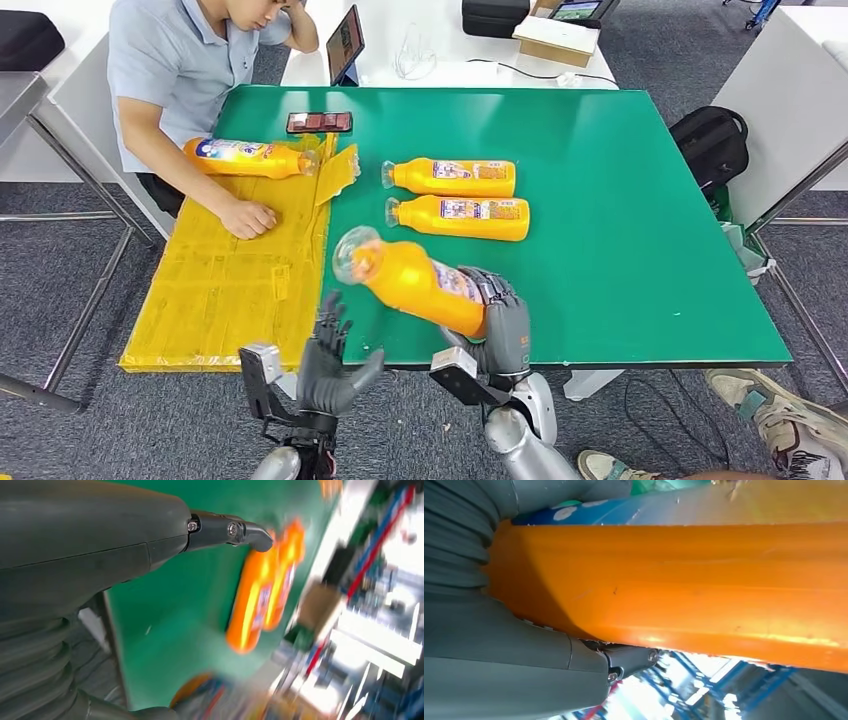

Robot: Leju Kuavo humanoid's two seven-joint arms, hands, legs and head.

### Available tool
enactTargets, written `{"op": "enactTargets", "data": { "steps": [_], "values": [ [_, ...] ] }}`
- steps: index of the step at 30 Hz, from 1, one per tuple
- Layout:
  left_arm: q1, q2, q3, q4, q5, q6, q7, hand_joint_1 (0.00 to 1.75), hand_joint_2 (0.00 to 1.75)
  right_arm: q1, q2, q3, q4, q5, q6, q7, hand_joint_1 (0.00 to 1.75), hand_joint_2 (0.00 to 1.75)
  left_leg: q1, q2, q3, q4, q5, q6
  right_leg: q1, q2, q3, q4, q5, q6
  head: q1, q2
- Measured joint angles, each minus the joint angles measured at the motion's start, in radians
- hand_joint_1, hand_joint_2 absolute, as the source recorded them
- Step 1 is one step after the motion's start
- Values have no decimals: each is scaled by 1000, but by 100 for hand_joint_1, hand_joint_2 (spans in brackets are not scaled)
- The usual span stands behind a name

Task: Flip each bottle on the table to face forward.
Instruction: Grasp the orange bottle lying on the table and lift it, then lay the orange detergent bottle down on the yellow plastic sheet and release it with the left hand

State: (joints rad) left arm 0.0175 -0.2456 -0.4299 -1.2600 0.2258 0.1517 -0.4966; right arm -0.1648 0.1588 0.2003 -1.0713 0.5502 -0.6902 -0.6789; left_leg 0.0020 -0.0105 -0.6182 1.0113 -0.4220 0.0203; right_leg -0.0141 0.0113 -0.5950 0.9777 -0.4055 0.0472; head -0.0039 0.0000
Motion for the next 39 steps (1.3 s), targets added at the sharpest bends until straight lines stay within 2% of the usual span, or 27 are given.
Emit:
{"op": "enactTargets", "data": {
  "steps": [2, 7, 13, 17, 23, 31, 32, 35, 36, 37, 39],
  "values": [
    [2, 12, -30, 0, -27, -20, -8, 0, 175, -4, 3, 0, 18, -22, 3, 2, 169, 175, 0, 0, 0, 0, 0, 0, 0, 0, 0, 0, 0, 0, 0, 0],
    [4, 36, -84, 0, -128, -7, -55, 0, 175, -24, 15, 20, 108, -21, 26, -2, 169, 175, 0, 0, -1, 0, 0, 0, 0, 0, 0, 0, 0, 0, 0, 0],
    [6, 51, -104, -1, -133, -6, -63, 0, 175, -41, 27, 42, 180, -16, 25, -9, 175, 175, 0, 0, -1, 0, 0, 0, 0, 0, -1, 0, 0, 0, 0, 0],
    [8, 52, -99, -24, -99, 12, -62, 0, 175, -52, 55, 87, 249, -9, 21, -14, 175, 175, 0, 1, -1, 0, 0, 0, 0, 0, -2, 0, 0, 0, 0, 0],
    [-6, 42, -62, -42, -47, 32, 2, 0, 175, -48, 115, 206, 305, 55, -5, -17, 175, 175, 1, 0, -1, 0, 1, 0, 0, 0, -2, 0, 0, 0, 0, 0],
    [-18, 32, -33, -42, 52, 6, 26, 0, 175, -44, 148, 238, 287, 121, -7, 0, 174, 175, 0, 1, -1, 0, 1, 0, 0, 0, -2, 0, 0, 0, 0, 0],
    [-19, 32, -31, -43, 60, 2, 25, 7, 175, -45, 151, 240, 285, 121, -7, 1, 158, 175, 0, 1, -1, 0, 1, 0, 0, 0, -2, 0, 0, 0, 0, 0],
    [-21, 31, -28, -50, 86, -11, 12, 121, 175, -53, 155, 271, 288, 69, -7, 1, 27, 175, 0, 1, -1, 0, 1, 0, 0, 0, -2, 0, 0, 0, 0, 0],
    [-22, 30, -26, -55, 95, -14, 6, 154, 175, -59, 156, 289, 294, 44, -6, 0, 0, 175, 0, 1, -1, 0, 1, 0, 0, 0, -2, 0, 0, 0, 0, 0],
    [-21, 29, -22, -62, 101, -15, 3, 157, 175, -66, 157, 309, 305, 25, -6, -1, 0, 175, 0, 2, -1, 0, 1, 0, 0, 0, -3, 0, 0, 0, 0, 0],
    [-16, 28, -10, -77, 109, -16, 2, 166, 175, -80, 158, 344, 326, 2, -5, -5, 0, 87, 1, 2, -1, 0, 1, 0, 0, 0, -3, 0, 0, 0, 0, 0]
  ]
}}
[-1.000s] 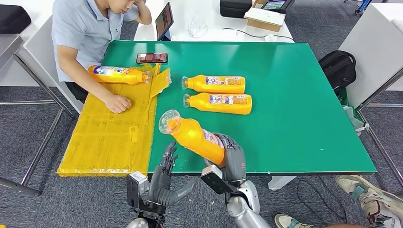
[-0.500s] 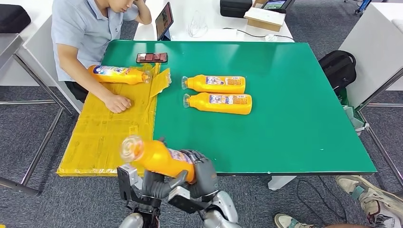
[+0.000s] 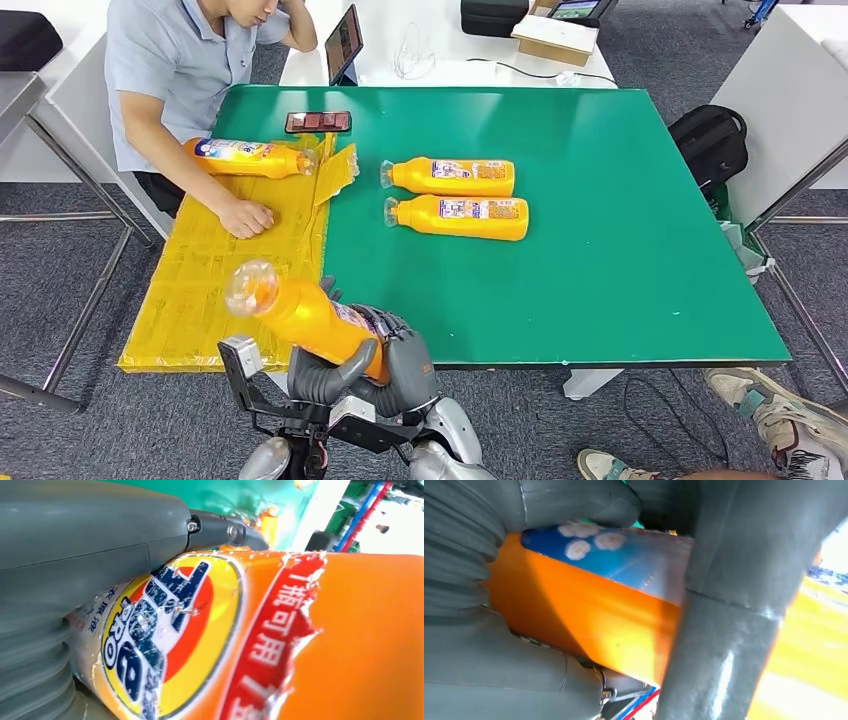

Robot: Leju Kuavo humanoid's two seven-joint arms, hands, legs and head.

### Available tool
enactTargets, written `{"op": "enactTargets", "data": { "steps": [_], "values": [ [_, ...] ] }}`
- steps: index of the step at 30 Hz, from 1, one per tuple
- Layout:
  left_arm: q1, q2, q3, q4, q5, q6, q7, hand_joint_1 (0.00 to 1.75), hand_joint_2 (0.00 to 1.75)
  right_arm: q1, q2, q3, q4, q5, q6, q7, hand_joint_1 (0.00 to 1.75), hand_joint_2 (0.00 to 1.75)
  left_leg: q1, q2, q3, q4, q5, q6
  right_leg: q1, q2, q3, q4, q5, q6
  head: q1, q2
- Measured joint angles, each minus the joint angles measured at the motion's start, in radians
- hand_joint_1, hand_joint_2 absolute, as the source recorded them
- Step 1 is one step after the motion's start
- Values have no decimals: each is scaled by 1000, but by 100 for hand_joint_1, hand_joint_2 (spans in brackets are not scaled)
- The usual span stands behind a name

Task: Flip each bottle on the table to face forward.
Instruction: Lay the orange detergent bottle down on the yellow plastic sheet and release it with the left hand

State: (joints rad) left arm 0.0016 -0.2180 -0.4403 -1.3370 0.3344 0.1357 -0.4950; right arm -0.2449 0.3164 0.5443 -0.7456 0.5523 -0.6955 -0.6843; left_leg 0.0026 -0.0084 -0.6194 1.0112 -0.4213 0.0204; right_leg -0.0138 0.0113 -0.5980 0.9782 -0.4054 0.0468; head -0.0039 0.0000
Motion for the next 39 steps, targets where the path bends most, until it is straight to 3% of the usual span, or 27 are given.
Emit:
{"op": "enactTargets", "data": {
  "steps": [2, 10, 15, 19, 22, 25, 28, 30, 33, 39],
  "values": [
    [7, -1, 14, -12, 1, 0, 0, 175, 175, -11, 0, 27, 14, -9, 0, -2, 0, 0, 0, 0, 0, 0, 0, 0, 0, 0, 0, 0, 0, 0, 0, 0],
    [-17, -8, 91, -36, 73, 57, 42, 175, 175, 0, -10, 72, 18, -14, -2, -4, 0, 0, 0, 0, 0, 0, 0, 0, 0, 0, -1, 0, 0, 0, 0, 0],
    [-81, -13, 188, -8, 176, 7, 59, 175, 175, 38, -35, 70, -15, -22, -2, -12, 0, 0, 0, -1, 0, 0, 0, 0, 0, 0, 0, 0, 0, 0, 0, 0],
    [-106, -13, 237, 6, 171, 1, 57, 151, 175, 55, -51, 64, -40, -15, -2, -14, 0, 0, 0, 0, 0, 0, 0, 0, 0, 0, 0, 0, 0, 0, 0, 0],
    [-122, -1, 247, 22, -43, 169, 8, 158, 175, 77, -62, 36, -82, 26, -2, -14, 0, 0, 0, 0, -1, 0, 0, 0, 0, 0, -1, 0, 0, 0, 0, 0],
    [-165, 37, 249, 80, -466, 432, -28, 166, 175, 113, -76, -4, -140, 42, -3, -14, 0, 0, 0, -1, -1, 0, 0, 0, 0, 0, 0, 0, 0, 0, 0, 0],
    [-215, 78, 262, 167, -902, 539, 12, 166, 175, 133, -86, -16, -176, 26, -3, -14, 0, 0, 0, -1, -1, 0, 0, 0, 0, 0, 0, 0, 0, 0, 0, 0],
    [-248, 106, 268, 237, -1104, 534, 61, 164, 175, 139, -92, -9, -191, -7, -3, -14, 0, 0, 0, 0, -1, 0, 0, 0, 0, 0, 0, 0, 0, 0, 1, 0],
    [-305, 146, 264, 347, -1251, 469, 134, 158, 175, 141, -102, 19, -201, -51, -3, -15, 0, 0, 0, 0, -1, 0, 1, -1, 0, 0, -1, 1, 1, -1, 1, 0],
    [-437, 204, 248, 513, -1282, 264, 188, 154, 175, 133, -120, 80, -210, -100, -3, -15, 0, 0, 0, -1, 0, 0, 2, -1, 0, 0, 1, 1, 1, -1, 1, 0]
  ]
}}
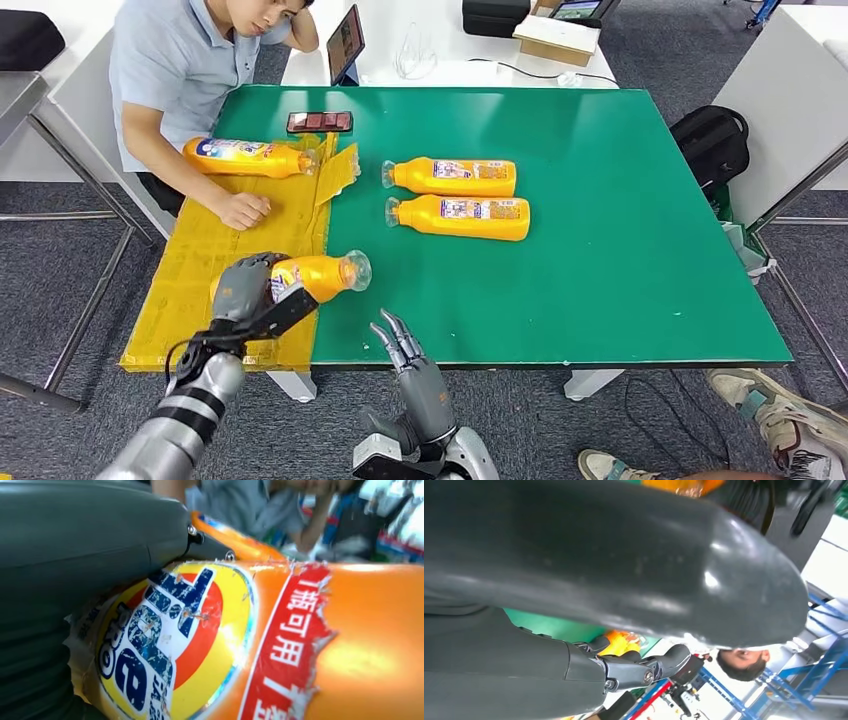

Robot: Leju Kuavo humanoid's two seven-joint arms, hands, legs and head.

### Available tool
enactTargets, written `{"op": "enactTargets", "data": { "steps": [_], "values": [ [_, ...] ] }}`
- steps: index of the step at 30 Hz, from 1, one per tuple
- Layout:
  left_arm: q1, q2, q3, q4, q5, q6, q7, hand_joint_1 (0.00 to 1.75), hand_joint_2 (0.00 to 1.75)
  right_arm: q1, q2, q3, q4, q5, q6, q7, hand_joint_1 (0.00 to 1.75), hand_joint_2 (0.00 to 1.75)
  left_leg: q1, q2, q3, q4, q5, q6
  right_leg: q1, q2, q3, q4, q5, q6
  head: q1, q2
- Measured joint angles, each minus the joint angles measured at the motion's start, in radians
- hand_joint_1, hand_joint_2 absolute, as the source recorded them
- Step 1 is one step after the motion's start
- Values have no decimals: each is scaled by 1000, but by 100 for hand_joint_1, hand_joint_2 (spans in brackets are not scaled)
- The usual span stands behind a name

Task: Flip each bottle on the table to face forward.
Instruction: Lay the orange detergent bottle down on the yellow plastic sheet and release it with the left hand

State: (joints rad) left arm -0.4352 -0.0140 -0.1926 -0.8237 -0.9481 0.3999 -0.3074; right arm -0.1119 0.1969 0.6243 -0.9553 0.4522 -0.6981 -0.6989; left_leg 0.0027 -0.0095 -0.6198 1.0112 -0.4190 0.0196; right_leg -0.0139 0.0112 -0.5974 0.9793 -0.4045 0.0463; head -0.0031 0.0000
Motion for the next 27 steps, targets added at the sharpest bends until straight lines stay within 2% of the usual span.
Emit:
{"op": "enactTargets", "data": {
  "steps": [6, 8, 12, 13, 16, 19, 27],
  "values": [
    [-49, 16, -4, 61, 5, -17, 2, 154, 175, -4, -5, 20, -2, -2, 0, 0, 0, 0, 0, 0, 0, 0, 0, 0, 0, 0, 0, 0, 0, 0, 0, 0],
    [-56, 19, -7, 72, 5, -18, 2, 144, 175, -5, -7, 24, -3, -3, 0, 0, 0, 0, 0, 0, 1, 0, 0, 0, 0, 0, 0, 0, 0, 0, 0, 0],
    [-73, 25, -12, 91, 3, -63, 16, 12, 175, -5, -11, 34, -6, -20, 0, 0, 0, 0, 0, 0, 1, 0, 0, 0, 0, 0, 0, 0, 0, 0, 0, 0],
    [-86, 28, -15, 100, 0, -95, 25, 6, 175, -5, -13, 40, -7, -31, 0, 0, 0, 0, 0, 0, 1, 0, 0, 0, 0, 0, 1, 0, 0, 0, 0, 0],
    [-140, 44, -28, 139, -10, -201, 46, 0, 175, -8, -19, 59, -10, -62, 0, 0, 0, 0, 0, 0, 2, 0, 1, -1, 0, 0, 2, 1, 0, -1, 0, 0],
    [-183, 62, -39, 177, -3, -265, 28, 0, 175, -11, -24, 78, -10, -86, 0, 0, 0, 0, 0, 1, 3, 0, 1, -2, 0, 0, 1, 1, 2, -3, 0, 0],
    [-240, 114, -102, 183, -5, -332, -69, 0, 175, -17, -37, 118, -10, -127, 0, 0, 0, 0, 1, 1, 1, 0, 3, -2, 1, 0, -1, 1, 2, -3, 0, 0]
  ]
}}
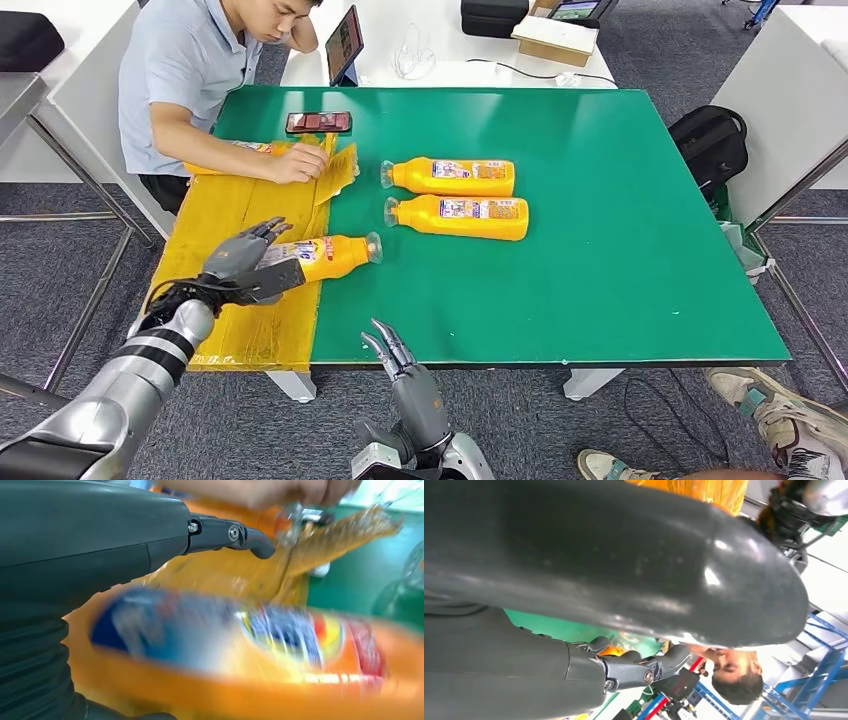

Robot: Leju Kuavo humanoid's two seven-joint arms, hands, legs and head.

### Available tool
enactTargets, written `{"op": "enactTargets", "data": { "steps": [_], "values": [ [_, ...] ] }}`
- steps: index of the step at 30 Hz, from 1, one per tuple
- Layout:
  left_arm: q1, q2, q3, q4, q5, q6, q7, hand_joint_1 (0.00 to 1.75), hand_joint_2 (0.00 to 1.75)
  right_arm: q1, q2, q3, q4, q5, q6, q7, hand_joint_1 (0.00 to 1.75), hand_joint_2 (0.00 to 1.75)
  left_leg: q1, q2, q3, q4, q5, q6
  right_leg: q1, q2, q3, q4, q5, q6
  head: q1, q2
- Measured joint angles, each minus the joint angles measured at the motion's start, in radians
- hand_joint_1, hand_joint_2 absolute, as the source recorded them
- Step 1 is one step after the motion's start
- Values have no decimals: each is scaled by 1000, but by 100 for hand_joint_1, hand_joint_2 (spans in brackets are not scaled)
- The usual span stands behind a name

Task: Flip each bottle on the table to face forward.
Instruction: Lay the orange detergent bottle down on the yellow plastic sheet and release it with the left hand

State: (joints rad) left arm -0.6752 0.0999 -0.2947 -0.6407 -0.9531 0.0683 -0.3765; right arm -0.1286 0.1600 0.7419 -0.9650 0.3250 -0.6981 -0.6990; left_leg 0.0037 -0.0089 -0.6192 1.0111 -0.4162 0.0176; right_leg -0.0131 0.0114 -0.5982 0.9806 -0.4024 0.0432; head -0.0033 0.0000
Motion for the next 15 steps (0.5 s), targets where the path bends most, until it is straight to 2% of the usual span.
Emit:
{"op": "enactTargets", "data": {
  "steps": [4, 9, 11, 13, 15],
  "values": [
    [20, 1, 4, -90, 218, -87, -73, 0, 175, -2, -4, 16, 2, -32, 0, 0, 0, 0, 0, 0, -1, 0, 0, 0, 0, 0, 0, 0, 0, 0, 0, 0],
    [122, -40, 50, -298, 516, -110, -108, 0, 175, -6, -6, 26, 8, -20, 0, 0, 0, 0, -1, 0, -1, 0, -1, 0, -1, 0, -1, -1, 0, 0, 0, 0],
    [171, -73, 79, -398, 656, -87, -111, 0, 175, -1, -6, 15, 4, 38, 0, 0, 0, 0, -1, 0, -2, 0, -1, 0, -1, 0, -2, -1, 0, 0, 0, 0],
    [222, -114, 111, -504, 816, -41, -120, 0, 175, 15, -3, -28, -27, 171, 0, 0, 0, 0, -1, 0, -2, 0, -1, 0, -1, 0, -2, -1, 0, 0, 0, 0],
    [279, -154, 138, -620, 972, 19, -134, 0, 175, 43, 7, -112, -89, 360, 0, -1, 0, 87, -1, 0, -3, 0, -1, 0, -1, 0, -2, -1, 0, 0, 0, 0]
  ]
}}
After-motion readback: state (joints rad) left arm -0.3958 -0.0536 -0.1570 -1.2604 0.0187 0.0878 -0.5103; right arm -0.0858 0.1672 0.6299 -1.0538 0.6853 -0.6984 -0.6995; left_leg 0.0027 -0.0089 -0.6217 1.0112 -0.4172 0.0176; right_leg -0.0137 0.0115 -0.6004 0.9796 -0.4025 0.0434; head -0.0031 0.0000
